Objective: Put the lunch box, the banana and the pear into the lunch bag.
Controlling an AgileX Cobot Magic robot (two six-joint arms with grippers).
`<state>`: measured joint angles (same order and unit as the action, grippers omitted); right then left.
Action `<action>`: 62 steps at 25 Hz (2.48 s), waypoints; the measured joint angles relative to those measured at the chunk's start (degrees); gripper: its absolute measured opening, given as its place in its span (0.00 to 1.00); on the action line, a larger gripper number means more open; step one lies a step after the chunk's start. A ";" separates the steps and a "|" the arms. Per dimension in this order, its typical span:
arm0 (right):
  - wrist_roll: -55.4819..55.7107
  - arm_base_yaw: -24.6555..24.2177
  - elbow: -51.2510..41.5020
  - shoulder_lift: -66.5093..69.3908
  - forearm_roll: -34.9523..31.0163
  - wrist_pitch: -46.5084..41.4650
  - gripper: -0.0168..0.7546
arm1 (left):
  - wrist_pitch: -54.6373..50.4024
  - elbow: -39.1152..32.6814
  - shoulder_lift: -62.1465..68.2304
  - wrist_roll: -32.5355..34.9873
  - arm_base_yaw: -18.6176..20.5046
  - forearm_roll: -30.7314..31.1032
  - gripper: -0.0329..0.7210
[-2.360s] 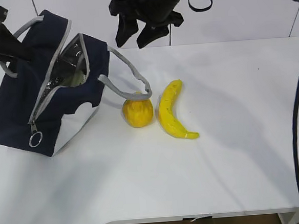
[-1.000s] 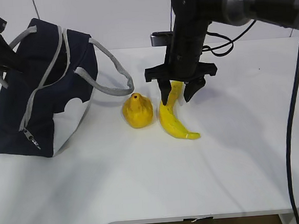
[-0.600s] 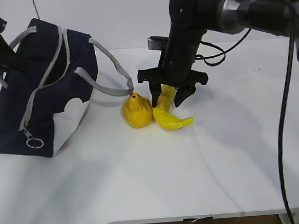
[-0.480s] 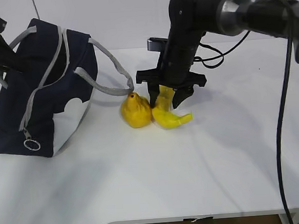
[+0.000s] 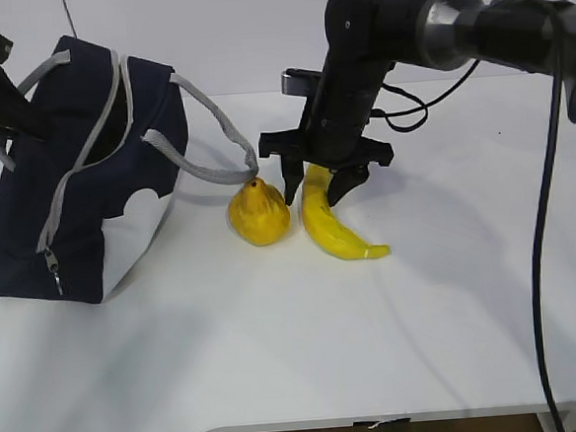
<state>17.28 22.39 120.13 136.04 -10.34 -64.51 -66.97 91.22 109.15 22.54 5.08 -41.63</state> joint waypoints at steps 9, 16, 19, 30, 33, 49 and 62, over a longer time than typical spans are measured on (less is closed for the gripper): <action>0.00 0.00 0.00 2.02 0.32 -0.58 0.64 | 0.00 0.00 0.00 0.00 0.00 0.12 0.07; -0.64 0.00 0.00 2.02 0.32 -2.06 0.48 | 0.00 0.00 0.00 0.00 0.00 0.12 0.07; -2.22 0.00 0.75 2.02 0.45 -3.81 0.40 | 0.00 0.00 0.00 0.00 0.00 0.12 0.07; -5.70 0.00 15.80 2.02 -3.98 -6.52 0.39 | -1.97 0.00 0.00 0.00 0.00 -5.32 0.07; -8.23 0.00 19.95 2.02 -11.72 -6.62 0.38 | -2.09 0.00 0.00 0.00 0.00 -7.30 0.07; -19.83 0.30 22.61 2.02 -40.27 -6.82 0.38 | -2.11 0.00 0.00 1.45 0.00 -13.70 0.07; -22.96 2.01 22.61 7.35 -42.21 -3.66 0.38 | -1.99 0.00 0.41 4.04 0.13 -23.24 0.07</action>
<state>-5.68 24.41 142.74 143.39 -52.55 -68.17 -68.97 91.22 109.57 26.58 5.21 -64.87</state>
